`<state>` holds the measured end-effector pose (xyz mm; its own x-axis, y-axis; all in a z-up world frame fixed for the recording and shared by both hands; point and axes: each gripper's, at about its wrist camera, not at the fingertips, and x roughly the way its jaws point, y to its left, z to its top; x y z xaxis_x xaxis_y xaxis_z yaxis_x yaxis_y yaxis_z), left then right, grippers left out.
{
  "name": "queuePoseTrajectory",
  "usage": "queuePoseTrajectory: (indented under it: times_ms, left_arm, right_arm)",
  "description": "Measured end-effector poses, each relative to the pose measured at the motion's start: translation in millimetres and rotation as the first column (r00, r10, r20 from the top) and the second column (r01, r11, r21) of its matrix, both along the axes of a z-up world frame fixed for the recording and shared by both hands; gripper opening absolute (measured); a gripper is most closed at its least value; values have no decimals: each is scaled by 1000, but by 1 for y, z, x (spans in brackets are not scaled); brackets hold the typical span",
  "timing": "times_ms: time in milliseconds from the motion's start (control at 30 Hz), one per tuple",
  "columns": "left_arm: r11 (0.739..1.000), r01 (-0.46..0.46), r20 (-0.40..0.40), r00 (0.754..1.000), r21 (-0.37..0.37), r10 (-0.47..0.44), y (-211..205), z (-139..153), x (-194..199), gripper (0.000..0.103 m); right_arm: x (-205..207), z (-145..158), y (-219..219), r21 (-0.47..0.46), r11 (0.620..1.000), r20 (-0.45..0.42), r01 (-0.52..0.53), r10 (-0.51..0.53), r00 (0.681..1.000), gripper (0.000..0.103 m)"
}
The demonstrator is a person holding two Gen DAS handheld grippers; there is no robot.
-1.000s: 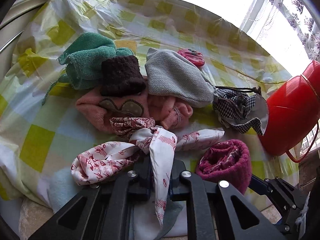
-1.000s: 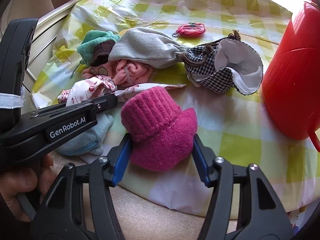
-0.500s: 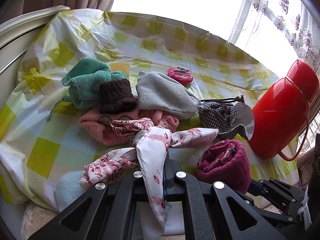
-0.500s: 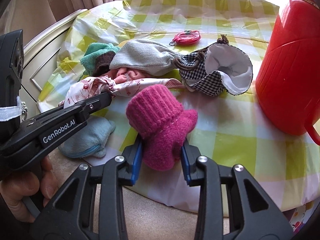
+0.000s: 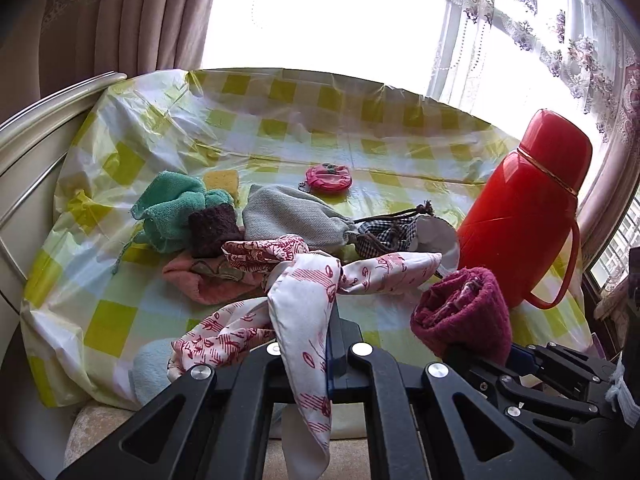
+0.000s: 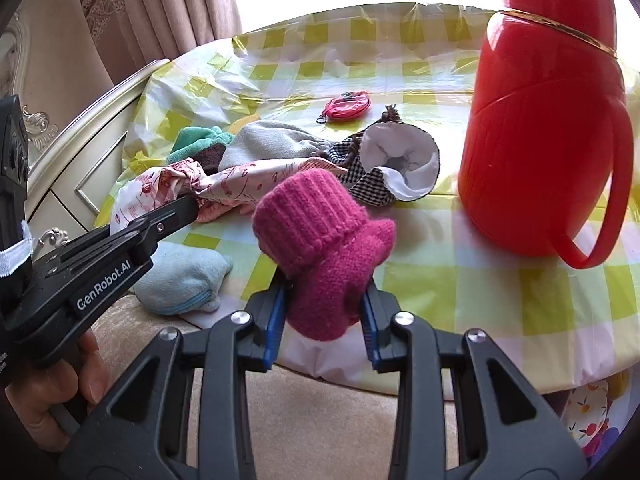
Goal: Organize soft objects
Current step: 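Carry and drop the pink bootie into the box with right tool while left drops the scarf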
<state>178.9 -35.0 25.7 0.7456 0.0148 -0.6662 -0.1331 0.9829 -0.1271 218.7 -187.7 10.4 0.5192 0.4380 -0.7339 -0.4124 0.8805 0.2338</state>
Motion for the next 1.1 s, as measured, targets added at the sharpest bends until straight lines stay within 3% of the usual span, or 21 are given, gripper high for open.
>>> queuePoseTrajectory:
  times_ms: [300, 533, 733, 1100]
  left_arm:
    - [992, 124, 6, 992, -31, -124, -50, 6, -15, 4]
    - [968, 243, -2, 970, -63, -243, -99, 4, -18, 4]
    - [928, 365, -14, 930, -73, -367, -150, 1, -21, 4]
    - [826, 561, -48, 825, -52, -563, -234, -2, -24, 4]
  right_arm:
    - [-24, 12, -49, 28, 997, -5, 76, -76, 997, 37]
    - [-41, 15, -105, 22, 984, -15, 176, -176, 984, 37]
    - [-56, 9, -169, -10, 953, -46, 303, -303, 952, 37]
    - [-88, -11, -280, -106, 848, -116, 519, -529, 841, 37]
